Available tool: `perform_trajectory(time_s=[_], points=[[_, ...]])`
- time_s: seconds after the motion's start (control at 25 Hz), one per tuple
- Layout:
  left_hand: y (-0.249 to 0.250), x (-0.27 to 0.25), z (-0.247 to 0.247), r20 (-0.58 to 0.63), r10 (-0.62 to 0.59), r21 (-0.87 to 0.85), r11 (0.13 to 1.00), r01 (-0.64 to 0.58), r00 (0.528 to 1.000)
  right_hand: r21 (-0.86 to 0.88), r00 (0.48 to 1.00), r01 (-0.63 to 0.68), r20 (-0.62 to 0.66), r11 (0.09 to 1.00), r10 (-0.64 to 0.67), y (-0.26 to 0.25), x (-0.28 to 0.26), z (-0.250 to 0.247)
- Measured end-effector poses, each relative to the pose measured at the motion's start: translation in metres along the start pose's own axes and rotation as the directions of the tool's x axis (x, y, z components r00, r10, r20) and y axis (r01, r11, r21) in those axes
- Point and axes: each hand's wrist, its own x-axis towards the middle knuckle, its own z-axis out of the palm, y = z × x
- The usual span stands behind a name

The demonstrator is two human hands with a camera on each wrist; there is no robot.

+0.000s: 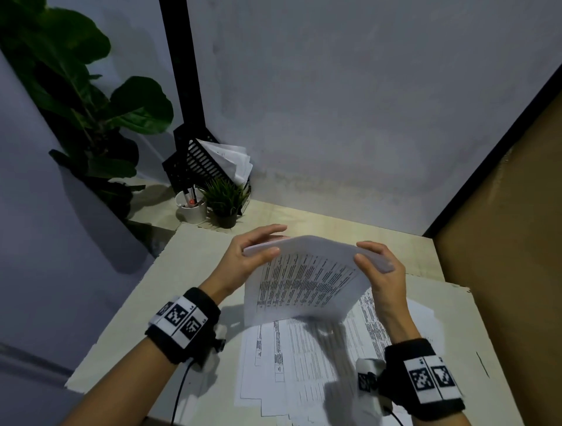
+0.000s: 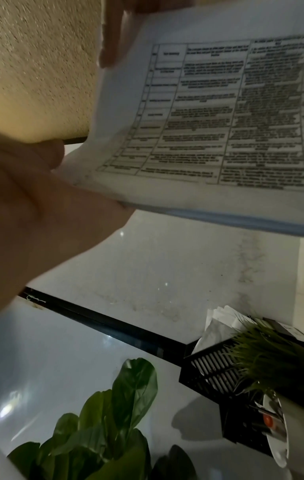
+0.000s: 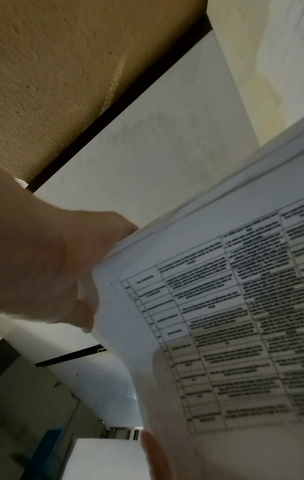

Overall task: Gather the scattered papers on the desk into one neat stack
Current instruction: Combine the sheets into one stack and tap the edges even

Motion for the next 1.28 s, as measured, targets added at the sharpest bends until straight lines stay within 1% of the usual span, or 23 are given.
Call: perform_trajectory(time_s=[0.12,0.24,0.28,0.32,0.36,0.4,0.48,0.52,0.56,0.6,0.64,0.72,0.76,0.8,0.88,0.92,0.96,1.04,1.12,1.2,1.28], points=[[0.0,0.006,0.005,-0.049,0.01,-0.013,1.0,-0.011,0.999,-0.011,0.999,0.029,-0.044,1.0,-0.03,0.001,0.007,0.006],[0.0,0.013,0.01,-0.157,-0.015,0.016,1.0,0.017,0.988,-0.064,0.994,0.029,-0.103,0.998,-0.036,0.001,0.015,0.012],[0.0,0.015,0.01,-0.176,-0.025,0.026,0.999,0.03,0.984,-0.067,0.992,0.036,-0.116,0.997,-0.043,0.001,0.017,0.011],[-0.001,0.016,0.009,-0.18,-0.028,0.035,0.999,0.035,0.983,-0.063,0.992,0.042,-0.119,0.997,-0.049,0.002,0.019,0.008],[-0.004,0.016,0.007,-0.163,-0.025,0.04,0.999,0.032,0.986,-0.052,0.995,0.034,-0.089,0.998,-0.038,0.004,0.021,0.004],[-0.006,0.014,0.005,-0.133,-0.032,0.04,0.998,0.038,0.991,-0.042,1.0,0.002,-0.029,0.999,-0.004,0.008,0.02,0.0],[-0.021,0.008,0.002,-0.082,-0.104,0.03,0.994,0.107,0.991,-0.085,0.987,-0.129,0.081,0.988,0.136,0.023,0.016,-0.005],[-0.028,0.005,0.005,-0.096,-0.159,0.026,0.986,0.162,0.983,-0.144,0.974,-0.191,0.094,0.971,0.206,0.028,0.012,-0.004],[-0.03,0.003,0.006,-0.125,-0.203,0.018,0.978,0.207,0.971,-0.191,0.968,-0.213,0.089,0.958,0.233,0.031,0.007,-0.002],[-0.028,0.001,0.007,-0.164,-0.212,0.019,0.976,0.218,0.963,-0.212,0.97,-0.211,0.075,0.954,0.231,0.03,0.005,0.001],[-0.026,0.001,0.006,-0.194,-0.19,0.009,0.981,0.195,0.962,-0.211,0.976,-0.197,0.053,0.958,0.212,0.024,0.004,0.004],[-0.022,-0.003,0.001,-0.198,-0.087,-0.049,0.996,0.078,0.976,-0.159,0.983,-0.166,0.05,0.973,0.176,0.018,0.005,0.002],[-0.021,-0.006,-0.002,-0.184,-0.045,-0.073,0.997,0.032,0.982,-0.141,0.981,-0.169,0.071,0.976,0.18,0.02,0.004,-0.003],[-0.023,-0.01,-0.003,-0.17,-0.038,-0.101,0.995,0.021,0.985,-0.14,0.973,-0.194,0.097,0.971,0.209,0.022,0.003,-0.005],[-0.04,-0.018,-0.002,-0.172,-0.107,-0.123,0.989,0.086,0.979,-0.221,0.932,-0.298,0.143,0.929,0.333,0.037,-0.005,-0.006],[-0.053,-0.02,0.0,-0.182,-0.167,-0.118,0.982,0.147,0.969,-0.268,0.906,-0.351,0.146,0.897,0.398,0.049,-0.01,-0.006],[-0.063,-0.021,0.001,-0.19,-0.229,-0.121,0.971,0.208,0.955,-0.286,0.891,-0.384,0.133,0.878,0.433,0.059,-0.015,-0.004],[-0.077,-0.022,0.001,-0.168,-0.319,-0.113,0.946,0.303,0.933,-0.263,0.896,-0.421,0.03,0.868,0.443,0.068,-0.018,0.001],[-0.084,-0.021,-0.002,-0.081,-0.38,-0.047,0.925,0.377,0.922,-0.207,0.912,-0.41,-0.07,0.888,0.405,0.066,-0.011,0.004],[-0.086,-0.021,-0.005,-0.028,-0.44,0.116,0.89,0.44,0.897,-0.135,0.907,-0.419,-0.095,0.898,0.409,0.059,-0.005,0.004],[-0.094,-0.022,-0.011,-0.058,-0.455,0.229,0.861,0.455,0.889,-0.117,0.9,-0.435,-0.092,0.893,0.426,0.064,0.0,-0.012]])
